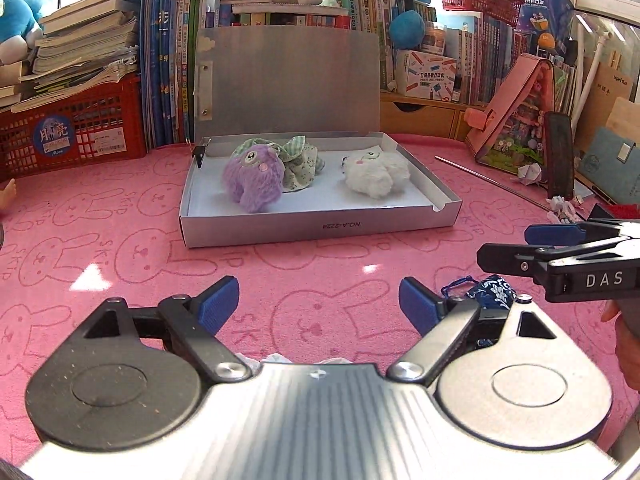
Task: Organize objects
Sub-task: 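Withdraw both tools and move the right tool toward the blue floral pouch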
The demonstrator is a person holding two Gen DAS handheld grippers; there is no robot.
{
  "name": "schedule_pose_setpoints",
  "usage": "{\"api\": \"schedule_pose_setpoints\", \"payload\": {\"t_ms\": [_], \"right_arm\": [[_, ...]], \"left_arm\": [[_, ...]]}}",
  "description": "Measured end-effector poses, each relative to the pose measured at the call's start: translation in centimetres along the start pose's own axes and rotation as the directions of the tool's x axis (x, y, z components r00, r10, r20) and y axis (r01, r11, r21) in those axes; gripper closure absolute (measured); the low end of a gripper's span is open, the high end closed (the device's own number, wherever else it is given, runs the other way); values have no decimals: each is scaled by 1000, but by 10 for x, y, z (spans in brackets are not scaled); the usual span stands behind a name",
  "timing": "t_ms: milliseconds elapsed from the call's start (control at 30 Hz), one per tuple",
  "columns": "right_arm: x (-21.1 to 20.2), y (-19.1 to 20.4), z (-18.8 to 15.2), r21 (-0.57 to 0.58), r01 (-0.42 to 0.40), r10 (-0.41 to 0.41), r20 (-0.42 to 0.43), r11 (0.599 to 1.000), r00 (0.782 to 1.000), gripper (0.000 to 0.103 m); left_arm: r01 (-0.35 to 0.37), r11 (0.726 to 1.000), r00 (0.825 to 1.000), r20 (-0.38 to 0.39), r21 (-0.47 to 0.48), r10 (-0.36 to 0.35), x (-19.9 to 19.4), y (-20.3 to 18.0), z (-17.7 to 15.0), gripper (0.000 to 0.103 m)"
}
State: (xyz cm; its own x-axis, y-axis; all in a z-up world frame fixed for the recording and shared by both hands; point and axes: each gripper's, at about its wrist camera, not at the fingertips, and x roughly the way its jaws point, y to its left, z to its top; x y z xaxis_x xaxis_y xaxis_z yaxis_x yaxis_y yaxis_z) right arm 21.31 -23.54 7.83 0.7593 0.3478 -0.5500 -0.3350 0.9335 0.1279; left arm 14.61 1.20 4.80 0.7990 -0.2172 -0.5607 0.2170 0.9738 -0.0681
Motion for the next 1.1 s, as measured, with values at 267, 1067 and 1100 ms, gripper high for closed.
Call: {"api": "schedule_pose_setpoints", "payload": {"t_ms": [267,1067,1100], "right_arm": [[-2,4,-20,-13,8,-8,-16,1000,1000,9],[11,5,-44,38,7,-5,-49,999,999,3],[12,5,-44,40,5,-3,-50,999,999,2]], "left_arm": [[5,1000,1000,2,-10,-5,-12,5,-21,13],[-82,993,997,-21,-86,80,-6,21,-48,12],[-84,993,996,-25,-89,82,-5,21,-48,12]]}}
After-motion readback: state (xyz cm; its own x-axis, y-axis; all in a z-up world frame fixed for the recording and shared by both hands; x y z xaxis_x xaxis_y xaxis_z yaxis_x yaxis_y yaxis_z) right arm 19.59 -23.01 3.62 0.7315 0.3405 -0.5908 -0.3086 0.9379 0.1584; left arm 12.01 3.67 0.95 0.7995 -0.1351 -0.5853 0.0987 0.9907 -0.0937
